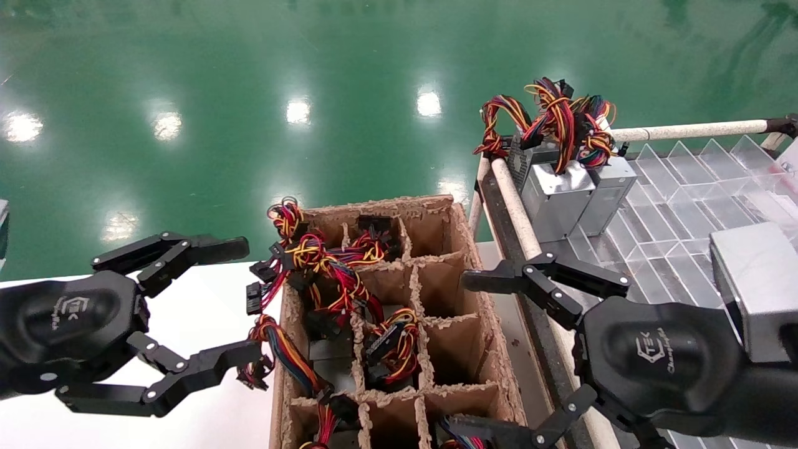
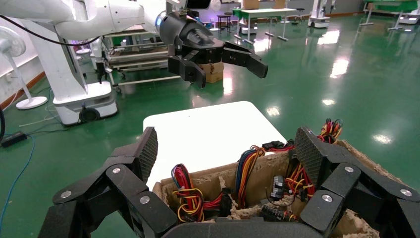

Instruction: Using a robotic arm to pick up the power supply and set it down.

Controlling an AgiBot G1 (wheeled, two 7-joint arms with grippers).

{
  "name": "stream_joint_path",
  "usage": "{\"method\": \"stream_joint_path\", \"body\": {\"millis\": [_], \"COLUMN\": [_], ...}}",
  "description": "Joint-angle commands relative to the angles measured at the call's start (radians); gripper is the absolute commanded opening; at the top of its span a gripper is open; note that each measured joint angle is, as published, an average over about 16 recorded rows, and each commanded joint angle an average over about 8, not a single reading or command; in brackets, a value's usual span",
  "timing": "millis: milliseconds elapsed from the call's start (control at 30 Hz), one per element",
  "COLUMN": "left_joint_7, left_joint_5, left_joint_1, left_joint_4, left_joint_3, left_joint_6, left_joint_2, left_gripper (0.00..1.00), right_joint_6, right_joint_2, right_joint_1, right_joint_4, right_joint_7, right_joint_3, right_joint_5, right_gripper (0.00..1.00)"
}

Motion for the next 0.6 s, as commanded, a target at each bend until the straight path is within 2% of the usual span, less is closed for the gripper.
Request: {"method": "stream_joint_path", "body": {"millis": [33,600], "left_joint_7": [0.000,0.000], "left_joint_5": [0.000,0.000], "left_joint_1": [0.000,0.000], "left_joint_4": [0.000,0.000], "left_joint_3": [0.000,0.000], "left_joint_6": [0.000,0.000], "left_joint_2": [0.000,0.000], "left_gripper": [1.00,1.00], "right_joint_6": [0.000,0.000], "right_joint_2": [0.000,0.000], "right_joint_1": [0.000,0.000], "right_joint_4": [0.000,0.000], "right_joint_7": [0.000,0.000], "right_joint_3": [0.000,0.000], "right_joint_5": [0.000,0.000], "right_gripper": [1.00,1.00]}}
